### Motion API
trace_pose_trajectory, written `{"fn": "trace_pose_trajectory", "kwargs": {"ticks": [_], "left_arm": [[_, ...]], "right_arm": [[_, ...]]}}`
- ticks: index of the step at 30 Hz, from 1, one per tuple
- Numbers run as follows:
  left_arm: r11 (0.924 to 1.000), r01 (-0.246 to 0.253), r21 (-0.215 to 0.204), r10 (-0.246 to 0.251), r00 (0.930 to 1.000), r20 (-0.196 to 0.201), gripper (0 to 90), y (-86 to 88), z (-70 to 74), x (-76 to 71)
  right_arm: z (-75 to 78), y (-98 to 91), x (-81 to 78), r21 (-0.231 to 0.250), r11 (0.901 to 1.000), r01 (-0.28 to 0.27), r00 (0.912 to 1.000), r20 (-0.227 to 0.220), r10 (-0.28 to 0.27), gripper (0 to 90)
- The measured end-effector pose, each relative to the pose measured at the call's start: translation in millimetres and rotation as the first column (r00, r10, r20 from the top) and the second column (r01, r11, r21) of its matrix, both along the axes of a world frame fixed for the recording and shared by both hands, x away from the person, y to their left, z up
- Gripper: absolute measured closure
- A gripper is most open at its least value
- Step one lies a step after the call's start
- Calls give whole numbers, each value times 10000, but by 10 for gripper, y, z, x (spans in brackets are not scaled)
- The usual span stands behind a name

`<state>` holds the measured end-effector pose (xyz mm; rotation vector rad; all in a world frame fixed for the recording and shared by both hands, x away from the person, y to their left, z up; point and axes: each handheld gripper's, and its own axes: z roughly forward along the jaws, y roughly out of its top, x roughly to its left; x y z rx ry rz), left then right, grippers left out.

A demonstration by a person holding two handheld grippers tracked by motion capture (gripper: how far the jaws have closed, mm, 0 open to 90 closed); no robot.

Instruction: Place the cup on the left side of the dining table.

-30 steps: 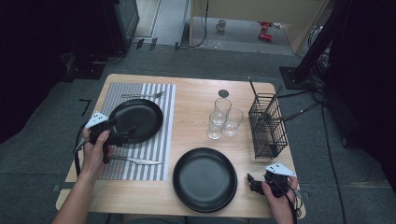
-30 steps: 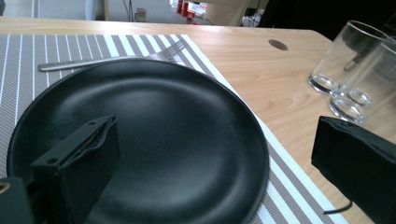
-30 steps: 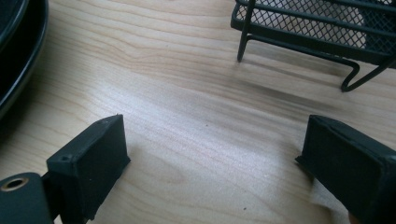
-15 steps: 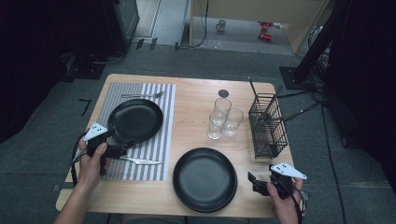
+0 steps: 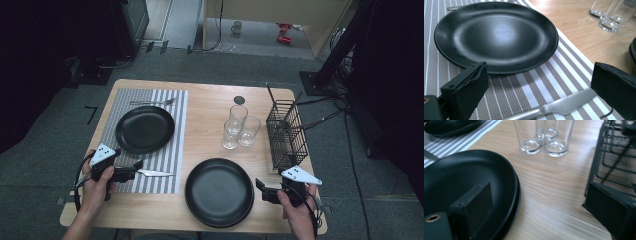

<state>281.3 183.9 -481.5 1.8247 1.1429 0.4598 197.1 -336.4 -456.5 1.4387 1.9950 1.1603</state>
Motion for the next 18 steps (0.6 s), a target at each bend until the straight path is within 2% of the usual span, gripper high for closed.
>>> {"fn": "trace_pose_trajectory", "kwargs": {"ticks": [11, 12, 18], "left_arm": [[9992, -176, 346, 190, 9991, -392, 16, -76, -144, -194], [9979, -236, 597, 260, 9989, -382, 16, -98, -168, -241], [9973, -283, 684, 316, 9983, -489, 16, -101, -221, -333]], "right_arm": [[112, 213, 143, 50, 9982, -590, 9981, 196, 589, 75], [122, 239, 159, -4, 9978, -664, 9975, 233, 664, 75], [161, 395, 245, -99, 9950, -991, 9945, 327, 994, 75]]}}
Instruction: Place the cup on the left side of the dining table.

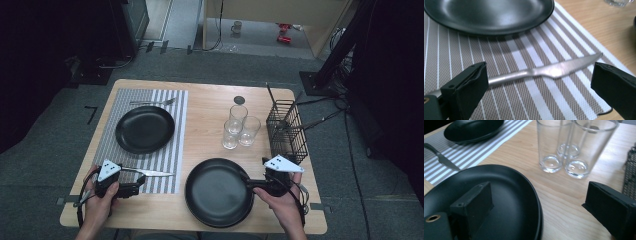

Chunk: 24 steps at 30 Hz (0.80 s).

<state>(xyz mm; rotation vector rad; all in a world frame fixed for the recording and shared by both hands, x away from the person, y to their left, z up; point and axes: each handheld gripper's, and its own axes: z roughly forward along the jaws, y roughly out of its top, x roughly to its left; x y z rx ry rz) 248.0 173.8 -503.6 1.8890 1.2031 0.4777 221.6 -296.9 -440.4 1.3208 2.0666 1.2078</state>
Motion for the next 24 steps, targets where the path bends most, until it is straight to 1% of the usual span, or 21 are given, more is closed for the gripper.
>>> {"fn": "trace_pose_trajectory", "kwargs": {"ticks": [1, 2, 4, 5, 6, 7, 8, 11, 12, 13, 14, 16, 17, 18, 19, 20, 21, 22, 23, 24], "left_arm": [[10000, -56, -72, 55, 9999, -121, 16, 8, -28, -35], [10000, -54, -20, 54, 9999, -148, 16, 8, -45, -51], [9998, -45, 181, 49, 9997, -219, 16, 5, -84, -78], [9998, -45, 181, 49, 9997, -219, 16, 5, -84, -78], [9994, -32, 331, 43, 9995, -318, 16, 8, -122, -94], [9994, -32, 331, 43, 9995, -318, 16, 8, -122, -94], [9991, -32, 416, 48, 9993, -372, 16, 8, -136, -97], [9987, -95, 494, 112, 9993, -348, 16, 13, -135, -104], [9977, -148, 665, 180, 9987, -472, 16, 4, -139, -104], [9977, -148, 665, 180, 9987, -472, 16, 4, -139, -104], [9951, -250, 952, 314, 9973, -665, 16, -11, -149, -99], [9946, -277, 1000, 349, 9969, -710, 16, -12, -151, -99], [9942, -280, 1043, 367, 9959, -825, 16, -4, -155, -97], [9942, -280, 1043, 367, 9959, -825, 16, -4, -155, -97], [9930, -257, 1149, 353, 9959, -829, 16, -3, -157, -102], [9930, -257, 1149, 353, 9959, -829, 16, -3, -157, -102], [9892, -231, 1446, 348, 9962, -793, 16, -25, -161, -108], [9864, -225, 1626, 354, 9964, -772, 16, -41, -163, -110], [9852, -234, 1696, 365, 9966, -744, 16, -52, -166, -112], [9856, -241, 1675, 372, 9965, -751, 16, -50, -166, -110]], "right_arm": [[0, 21, 16, 26, 10000, -19, 10000, 5, 19, 76], [0, 42, 31, 43, 10000, -33, 10000, 3, 33, 76], [-3, 82, 62, 79, 9999, -86, 10000, 1, 86, 76], [-4, 99, 76, 93, 9999, -104, 9999, 16, 104, 76], [-3, 116, 89, 123, 9999, -107, 9999, 3, 107, 77], [-3, 116, 89, 123, 9999, -107, 9999, 3, 107, 77], [-1, 131, 101, 166, 9998, -129, 9999, -8, 129, 77], [10, 177, 139, 224, 9996, -179, 9998, 10, 179, 77], [23, 212, 166, 290, 9993, -215, 9998, 22, 214, 77], [30, 233, 182, 294, 9993, -244, 9997, 27, 243, 77], [37, 254, 201, 282, 9992, -276, 9996, 33, 276, 77], [44, 279, 223, 306, 9991, -289, 9996, 37, 288, 77], [59, 335, 264, 356, 9985, -409, 9992, 32, 408, 77], [59, 335, 264, 356, 9985, -409, 9992, 32, 408, 77], [73, 395, 310, 434, 9974, -579, 9983, 34, 578, 76], [73, 395, 310, 434, 9974, -579, 9983, 34, 578, 76], [82, 454, 363, 390, 9969, -676, 9977, 45, 675, 76], [86, 481, 389, 369, 9969, -697, 9976, 22, 696, 76], [90, 506, 417, 365, 9965, -751, 9972, 37, 750, 76], [96, 529, 441, 350, 9965, -764, 9971, 37, 763, 76]]}}
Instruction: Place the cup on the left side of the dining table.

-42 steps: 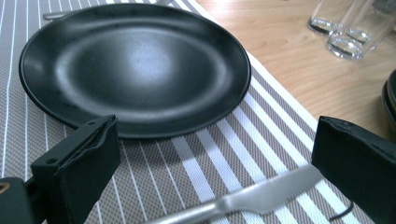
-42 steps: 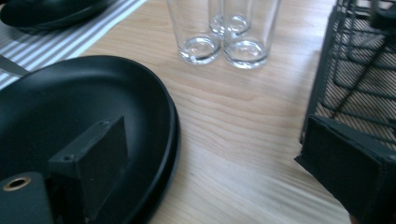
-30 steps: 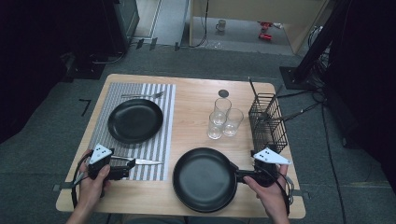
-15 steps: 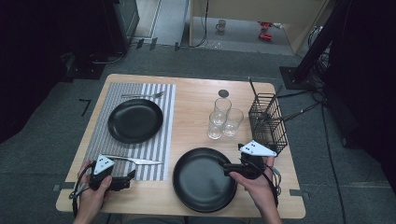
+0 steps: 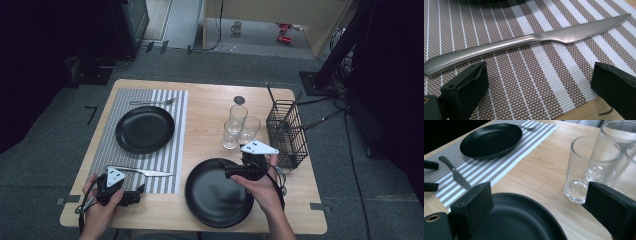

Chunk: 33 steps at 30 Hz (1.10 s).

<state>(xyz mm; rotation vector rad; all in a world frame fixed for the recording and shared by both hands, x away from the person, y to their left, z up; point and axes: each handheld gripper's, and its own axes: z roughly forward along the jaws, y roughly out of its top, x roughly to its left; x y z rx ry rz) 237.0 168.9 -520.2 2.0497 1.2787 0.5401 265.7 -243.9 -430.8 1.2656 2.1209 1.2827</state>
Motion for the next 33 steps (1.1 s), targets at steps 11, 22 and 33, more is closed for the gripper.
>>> {"fn": "trace_pose_trajectory", "kwargs": {"ticks": [11, 22, 33], "left_arm": [[10000, 7, 21, -7, 10000, 3, 16, 0, 0, 0], [10000, 8, 19, -8, 10000, -9, 16, 0, 0, 0], [10000, 10, 20, -10, 10000, -11, 16, 0, 0, 0]], "right_arm": [[44, 76, 266, 570, 9980, 269, 9988, 402, -292, 129], [-24, -49, 471, 198, 9887, 1483, 9875, 508, -1491, 145], [-129, -42, 595, -95, 9847, 1742, 9838, 437, -1737, 154]]}}
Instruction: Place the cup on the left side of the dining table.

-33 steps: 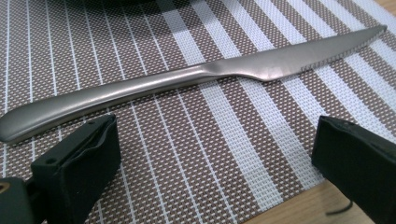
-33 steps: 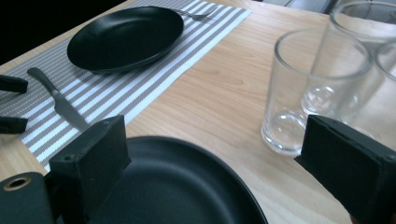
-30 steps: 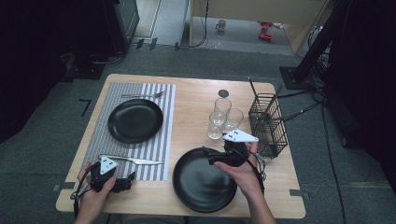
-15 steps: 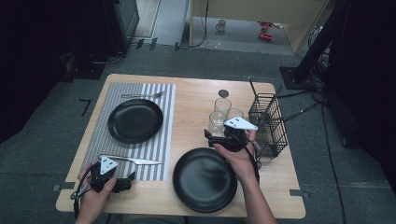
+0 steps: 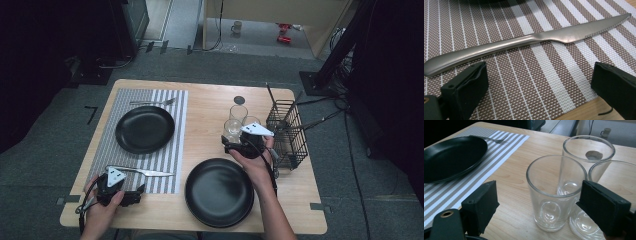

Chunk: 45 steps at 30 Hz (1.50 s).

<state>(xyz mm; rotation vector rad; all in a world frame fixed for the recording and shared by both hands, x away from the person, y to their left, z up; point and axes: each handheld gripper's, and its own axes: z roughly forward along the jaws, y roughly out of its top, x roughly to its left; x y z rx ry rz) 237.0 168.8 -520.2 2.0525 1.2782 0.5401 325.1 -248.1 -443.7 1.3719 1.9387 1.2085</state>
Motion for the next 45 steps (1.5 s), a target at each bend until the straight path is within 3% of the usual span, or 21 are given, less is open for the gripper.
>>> {"fn": "trace_pose_trajectory", "kwargs": {"ticks": [12, 17, 25, 33, 40, 45], "left_arm": [[10000, 2, -4, -2, 10000, 0, 16, 0, 0, 0], [10000, -2, -1, 2, 10000, 1, 16, 0, 0, 0], [10000, -2, -3, 2, 10000, 1, 16, 0, 0, 0], [10000, -2, -2, 2, 10000, 2, 16, 0, 0, 0], [10000, -8, -8, 8, 10000, 5, 16, -1, 0, 0], [10000, -1, -1, 1, 10000, 4, 16, 0, 0, 0]], "right_arm": [[-24, 72, 23, -28, 9994, -358, 9992, 147, 358, 159], [-76, 94, 96, -27, 10000, -25, 10000, -3, 25, 162], [-147, 195, 164, -145, 9999, -8, 10000, 69, 9, 188], [-186, 396, 246, -475, 9965, 689, 9974, 232, -679, 203], [-223, 467, 302, -724, 9941, 805, 9963, 353, -781, 283], [-218, 444, 281, -735, 9961, 494, 9983, 336, -471, 292]]}}
